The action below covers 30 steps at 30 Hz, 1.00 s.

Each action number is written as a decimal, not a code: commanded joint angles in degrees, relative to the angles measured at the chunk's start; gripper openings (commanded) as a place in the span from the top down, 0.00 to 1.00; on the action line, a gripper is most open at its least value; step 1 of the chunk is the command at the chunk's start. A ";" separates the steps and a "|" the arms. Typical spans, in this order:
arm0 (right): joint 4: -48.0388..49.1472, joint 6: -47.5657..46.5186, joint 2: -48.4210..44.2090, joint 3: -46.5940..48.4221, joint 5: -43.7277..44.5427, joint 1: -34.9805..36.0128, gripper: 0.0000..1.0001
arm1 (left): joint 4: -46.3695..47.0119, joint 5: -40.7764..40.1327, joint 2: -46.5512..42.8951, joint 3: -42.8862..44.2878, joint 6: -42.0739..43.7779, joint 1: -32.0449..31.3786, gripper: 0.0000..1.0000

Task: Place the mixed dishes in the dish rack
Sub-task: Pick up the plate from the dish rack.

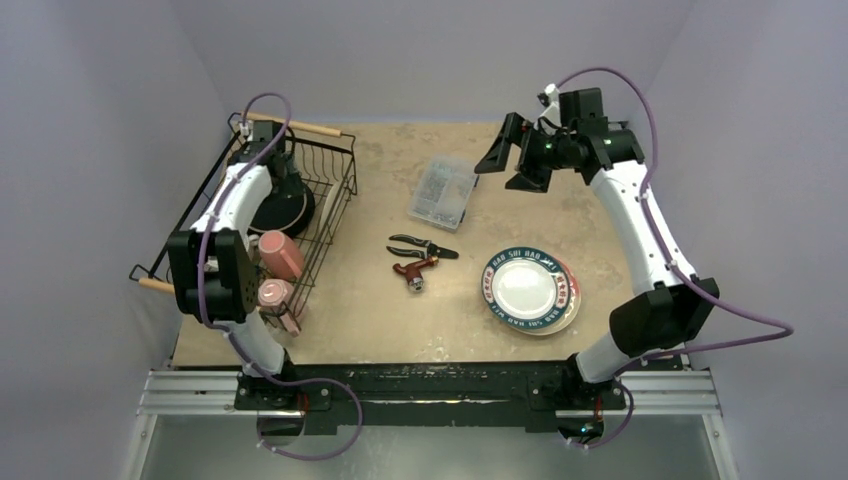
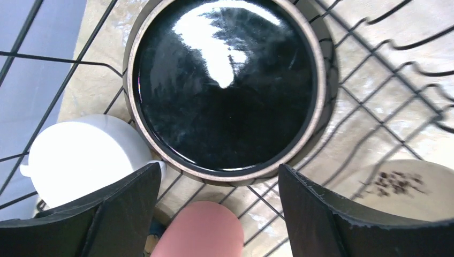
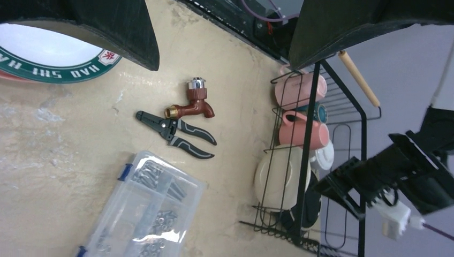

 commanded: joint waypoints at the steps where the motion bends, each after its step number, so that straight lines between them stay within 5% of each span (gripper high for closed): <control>1: 10.09 0.75 -1.75 -1.27 7.60 8.19 0.08 | 2.84 9.31 -6.03 0.93 -2.65 2.68 0.20; 8: 20.87 2.58 0.11 -2.85 16.72 20.72 0.10 | -0.94 22.49 -16.27 -4.57 -0.54 7.35 0.23; 11: 23.39 3.87 1.60 -3.04 18.22 24.43 0.11 | 0.54 27.73 -23.26 -11.17 -5.18 6.29 0.33; 17: 21.78 4.45 4.50 0.28 18.10 27.28 0.12 | -3.12 26.58 -31.08 -16.87 -5.42 -4.57 0.37; 22: 21.62 4.61 4.36 -0.15 18.12 27.87 0.12 | 0.59 29.62 -39.55 -25.19 -6.75 -6.25 0.34; 30: 22.39 4.77 4.38 0.03 17.62 28.72 0.12 | 2.06 31.24 -38.31 -27.65 -4.72 -7.33 0.30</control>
